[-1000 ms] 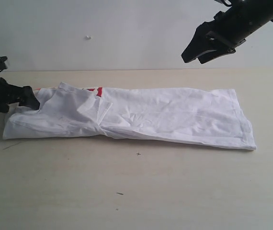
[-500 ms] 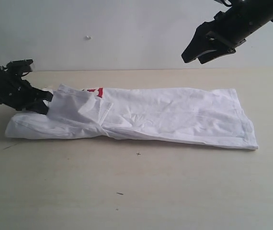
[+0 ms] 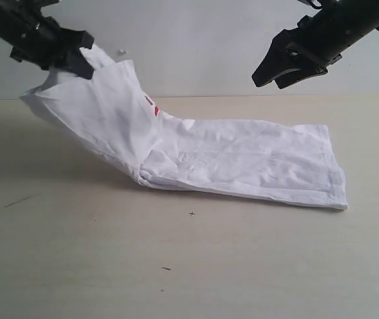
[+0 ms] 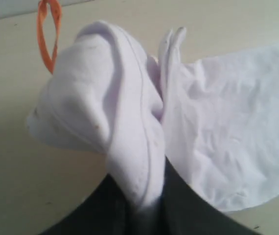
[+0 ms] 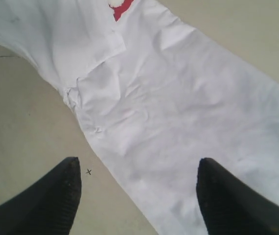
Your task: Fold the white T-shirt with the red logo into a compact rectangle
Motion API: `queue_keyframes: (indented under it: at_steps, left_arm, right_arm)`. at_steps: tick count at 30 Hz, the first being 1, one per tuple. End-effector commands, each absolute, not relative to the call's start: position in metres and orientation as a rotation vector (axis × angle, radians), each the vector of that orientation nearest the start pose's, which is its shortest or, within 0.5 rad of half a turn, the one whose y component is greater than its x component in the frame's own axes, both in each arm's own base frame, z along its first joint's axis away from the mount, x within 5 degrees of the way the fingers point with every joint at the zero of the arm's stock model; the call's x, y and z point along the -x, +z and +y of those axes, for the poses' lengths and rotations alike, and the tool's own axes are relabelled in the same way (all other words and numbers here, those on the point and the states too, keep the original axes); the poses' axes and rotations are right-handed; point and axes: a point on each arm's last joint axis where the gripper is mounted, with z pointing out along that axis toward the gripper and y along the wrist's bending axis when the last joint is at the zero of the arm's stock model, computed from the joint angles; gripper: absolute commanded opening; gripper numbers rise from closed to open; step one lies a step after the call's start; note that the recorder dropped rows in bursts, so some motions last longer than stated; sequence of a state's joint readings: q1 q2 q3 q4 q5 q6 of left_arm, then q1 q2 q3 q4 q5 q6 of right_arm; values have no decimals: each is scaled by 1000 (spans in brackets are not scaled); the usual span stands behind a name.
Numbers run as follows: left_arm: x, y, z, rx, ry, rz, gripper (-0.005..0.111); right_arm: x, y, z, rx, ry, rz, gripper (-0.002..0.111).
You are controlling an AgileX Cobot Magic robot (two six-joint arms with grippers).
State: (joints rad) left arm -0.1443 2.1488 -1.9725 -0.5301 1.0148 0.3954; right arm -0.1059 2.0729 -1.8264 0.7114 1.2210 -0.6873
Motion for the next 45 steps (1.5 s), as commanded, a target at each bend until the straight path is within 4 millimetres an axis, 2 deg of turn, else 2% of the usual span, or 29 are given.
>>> queue_keyframes:
  at_steps: [1,3,8,11,17,22,26,29,34,38,42,45]
  left_arm:
    - [-456,291,-157,-509,-653,2481,0]
    - [-451,291,-180,-543,-667,2455,0]
    - [-440,276,-228,-594,-739,2449,0]
    - [-432,265,-254,-620,-810,2453,0]
    - [-414,260,-298,-648,-928,2406,0]
    - [-397,265,-332,-663,-972,2307,0]
    - [-391,255,-355,-648,-992,2274,0]
    - [-391,250,-364,-636,-1016,2285,0]
    - [-393,253,-366,-660,-1009,2270,0]
    - [-395,255,-368,-638,-1016,2247,0]
    - [-393,247,-376,-634,-1016,2243,0]
    - [-392,241,-379,-645,-1012,2254,0]
  right_arm:
    - [-440,280,9,522,740,2526,66]
    - [-436,288,6,545,684,2525,65]
    - [-423,305,-9,546,435,2602,65]
    - [-418,315,-18,469,418,2603,65]
    - [-408,331,-24,446,399,2570,65]
    - [-401,321,-23,434,436,2608,65]
    - [-399,314,-23,426,446,2633,65]
    - [-397,314,-28,364,381,2679,65]
    - [-395,307,-43,204,179,2789,65]
    - [-390,288,-49,99,108,2877,61]
    - [-391,254,-53,32,65,2920,43]
    - [-392,228,-60,-43,-42,2938,24]
